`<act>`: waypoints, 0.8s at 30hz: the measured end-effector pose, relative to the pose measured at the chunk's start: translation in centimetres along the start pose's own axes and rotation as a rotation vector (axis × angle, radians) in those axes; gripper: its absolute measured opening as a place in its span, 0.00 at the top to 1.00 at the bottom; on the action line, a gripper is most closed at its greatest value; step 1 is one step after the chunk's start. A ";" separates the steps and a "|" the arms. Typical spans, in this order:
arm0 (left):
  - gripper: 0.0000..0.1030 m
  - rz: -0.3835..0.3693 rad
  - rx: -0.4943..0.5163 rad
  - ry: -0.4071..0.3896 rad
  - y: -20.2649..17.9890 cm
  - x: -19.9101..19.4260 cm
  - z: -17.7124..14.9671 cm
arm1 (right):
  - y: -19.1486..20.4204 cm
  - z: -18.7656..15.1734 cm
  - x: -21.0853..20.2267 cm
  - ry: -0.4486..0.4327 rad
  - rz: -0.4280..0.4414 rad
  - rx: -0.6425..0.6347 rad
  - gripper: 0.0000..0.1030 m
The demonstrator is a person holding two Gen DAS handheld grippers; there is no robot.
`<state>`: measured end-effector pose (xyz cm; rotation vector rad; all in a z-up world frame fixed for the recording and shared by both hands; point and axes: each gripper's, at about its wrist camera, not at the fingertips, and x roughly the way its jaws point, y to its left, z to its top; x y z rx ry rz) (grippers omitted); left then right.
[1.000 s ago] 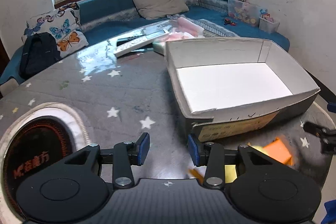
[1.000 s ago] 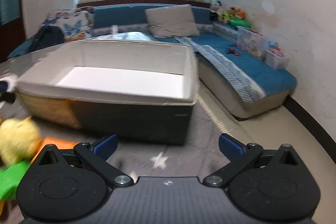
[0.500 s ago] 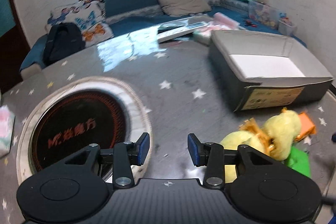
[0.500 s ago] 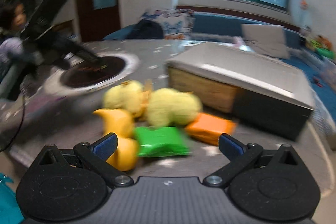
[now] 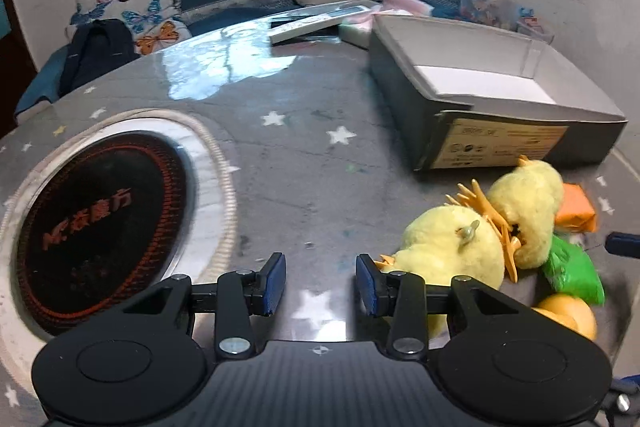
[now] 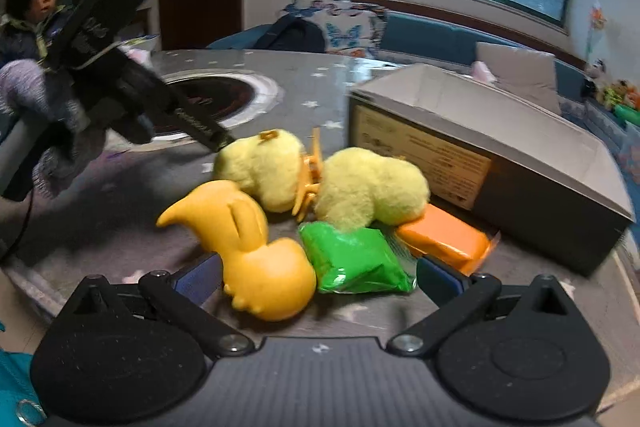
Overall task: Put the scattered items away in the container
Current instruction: 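Lower the left tool toward the yellow rubber duck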
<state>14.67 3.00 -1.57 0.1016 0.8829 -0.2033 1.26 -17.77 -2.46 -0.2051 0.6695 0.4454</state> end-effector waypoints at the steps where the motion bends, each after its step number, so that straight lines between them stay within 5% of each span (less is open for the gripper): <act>1: 0.60 -0.006 0.001 0.002 -0.4 0.1 0.0 | -0.4 -0.1 0.0 0.002 -0.015 0.007 0.00; 13: 0.61 -0.010 -0.075 0.016 -3.5 2.2 2.0 | -5.1 -1.5 0.9 0.027 -0.194 0.140 0.00; 24: 0.61 0.005 -0.044 -0.023 -4.2 1.6 3.3 | -6.6 -1.3 0.9 0.038 -0.197 0.214 0.00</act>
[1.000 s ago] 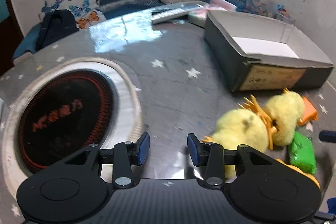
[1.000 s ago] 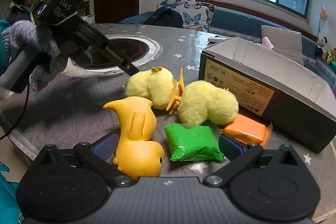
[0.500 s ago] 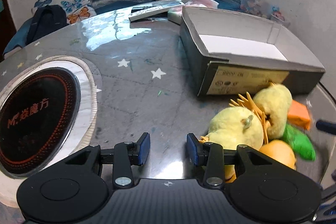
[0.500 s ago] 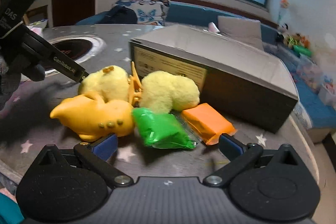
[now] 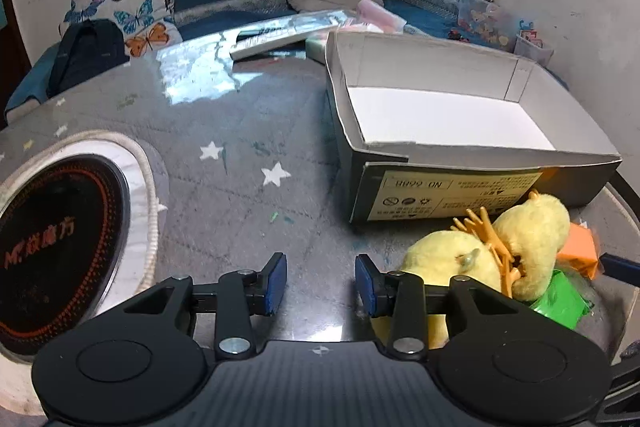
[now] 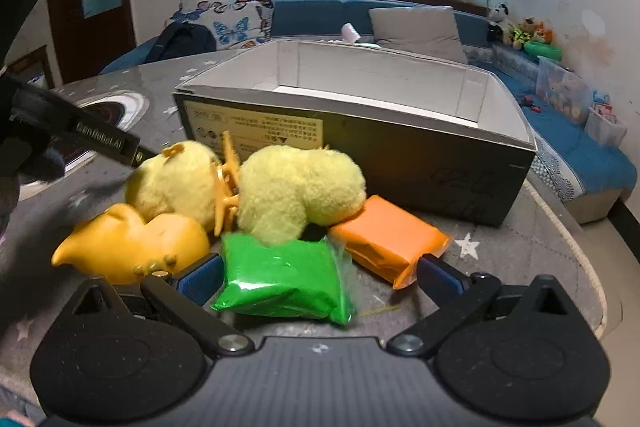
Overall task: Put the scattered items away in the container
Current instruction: 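Lower the left tool toward the yellow rubber duck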
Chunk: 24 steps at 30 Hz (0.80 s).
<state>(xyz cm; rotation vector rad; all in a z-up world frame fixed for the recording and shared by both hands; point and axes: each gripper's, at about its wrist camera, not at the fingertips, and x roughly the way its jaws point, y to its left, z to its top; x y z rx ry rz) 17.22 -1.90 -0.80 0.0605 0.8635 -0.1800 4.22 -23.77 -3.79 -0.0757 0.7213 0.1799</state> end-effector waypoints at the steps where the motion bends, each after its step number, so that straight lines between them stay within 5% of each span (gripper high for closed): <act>1: 0.61 0.003 0.002 -0.006 0.0 -0.3 0.0 | 0.1 0.0 -0.2 0.003 0.000 -0.004 0.00; 10: 0.60 0.012 0.067 -0.091 -1.0 -4.0 -1.0 | 1.2 0.6 -2.5 -0.013 0.005 0.034 0.00; 24: 0.60 0.013 0.096 -0.098 -1.3 -7.2 -4.6 | 3.6 -0.9 -4.3 -0.011 0.009 0.053 0.00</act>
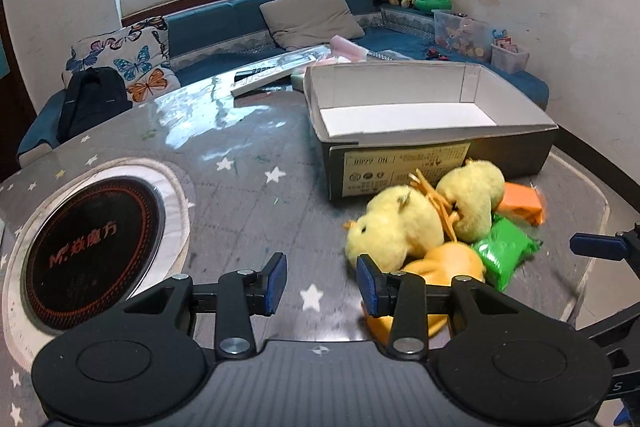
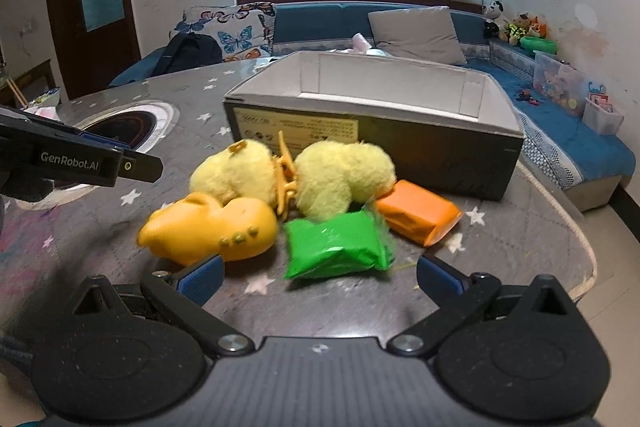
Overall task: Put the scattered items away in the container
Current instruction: 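Lower the left tool toward the yellow rubber duck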
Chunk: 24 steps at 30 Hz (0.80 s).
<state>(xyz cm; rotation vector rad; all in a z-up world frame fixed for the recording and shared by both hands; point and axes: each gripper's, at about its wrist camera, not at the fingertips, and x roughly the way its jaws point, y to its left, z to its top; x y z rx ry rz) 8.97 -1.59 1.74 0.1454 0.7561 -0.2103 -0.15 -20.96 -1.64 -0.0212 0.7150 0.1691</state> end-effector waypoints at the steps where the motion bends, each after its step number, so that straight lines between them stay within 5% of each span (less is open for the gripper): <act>1: 0.60 0.004 -0.001 0.003 0.0 -0.1 -0.2 | 0.2 -0.2 0.0 0.002 0.003 -0.001 0.00; 24: 0.60 0.002 0.023 0.032 -0.5 -0.5 -1.8 | 2.3 -1.2 0.0 -0.014 0.063 -0.055 0.00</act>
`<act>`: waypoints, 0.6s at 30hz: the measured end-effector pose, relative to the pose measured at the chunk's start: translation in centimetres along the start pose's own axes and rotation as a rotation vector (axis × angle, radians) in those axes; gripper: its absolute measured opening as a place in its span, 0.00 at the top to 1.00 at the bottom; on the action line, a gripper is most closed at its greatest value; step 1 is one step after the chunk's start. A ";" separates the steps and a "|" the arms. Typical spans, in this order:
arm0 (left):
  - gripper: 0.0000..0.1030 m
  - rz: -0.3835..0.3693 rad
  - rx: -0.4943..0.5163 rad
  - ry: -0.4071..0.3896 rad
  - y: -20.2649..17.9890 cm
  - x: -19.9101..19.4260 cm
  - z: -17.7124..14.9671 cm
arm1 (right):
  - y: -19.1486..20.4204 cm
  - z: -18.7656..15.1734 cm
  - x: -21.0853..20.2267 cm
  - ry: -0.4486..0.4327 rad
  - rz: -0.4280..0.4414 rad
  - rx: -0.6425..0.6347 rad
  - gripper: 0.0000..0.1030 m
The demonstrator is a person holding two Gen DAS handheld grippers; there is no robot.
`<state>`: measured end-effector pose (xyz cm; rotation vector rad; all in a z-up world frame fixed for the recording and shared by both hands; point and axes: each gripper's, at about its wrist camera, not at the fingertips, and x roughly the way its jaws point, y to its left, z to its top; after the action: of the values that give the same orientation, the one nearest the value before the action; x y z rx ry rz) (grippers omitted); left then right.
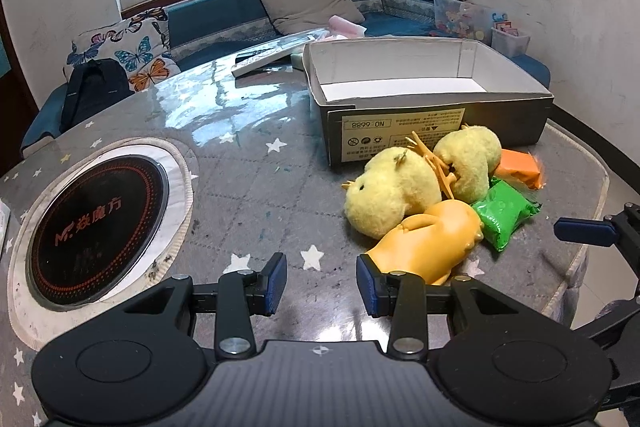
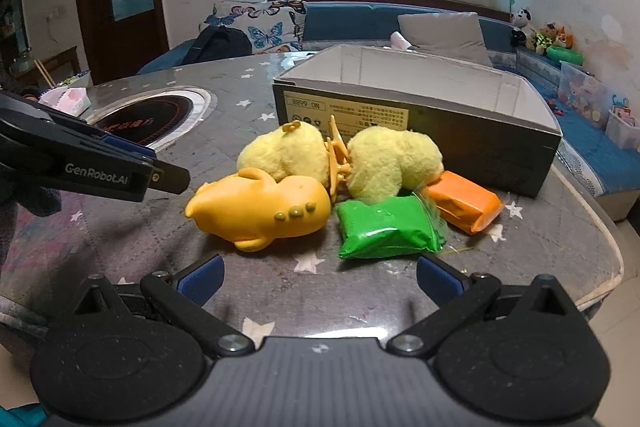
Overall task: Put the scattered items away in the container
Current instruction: 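Lower the left tool toward the yellow rubber duck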
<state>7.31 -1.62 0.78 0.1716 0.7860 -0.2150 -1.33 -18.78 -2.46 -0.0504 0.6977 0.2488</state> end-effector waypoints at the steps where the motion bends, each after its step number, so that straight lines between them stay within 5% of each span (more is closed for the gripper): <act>1: 0.60 -0.003 0.001 -0.001 0.0 0.0 0.0 | 0.0 0.0 0.0 -0.002 0.003 -0.001 0.00; 18: 0.60 -0.046 0.028 0.009 0.0 0.2 0.4 | 0.9 0.7 0.4 -0.022 0.049 -0.050 0.00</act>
<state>7.77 -1.76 0.90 0.1808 0.7970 -0.2689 -0.87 -17.75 -2.16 -0.0782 0.6710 0.3134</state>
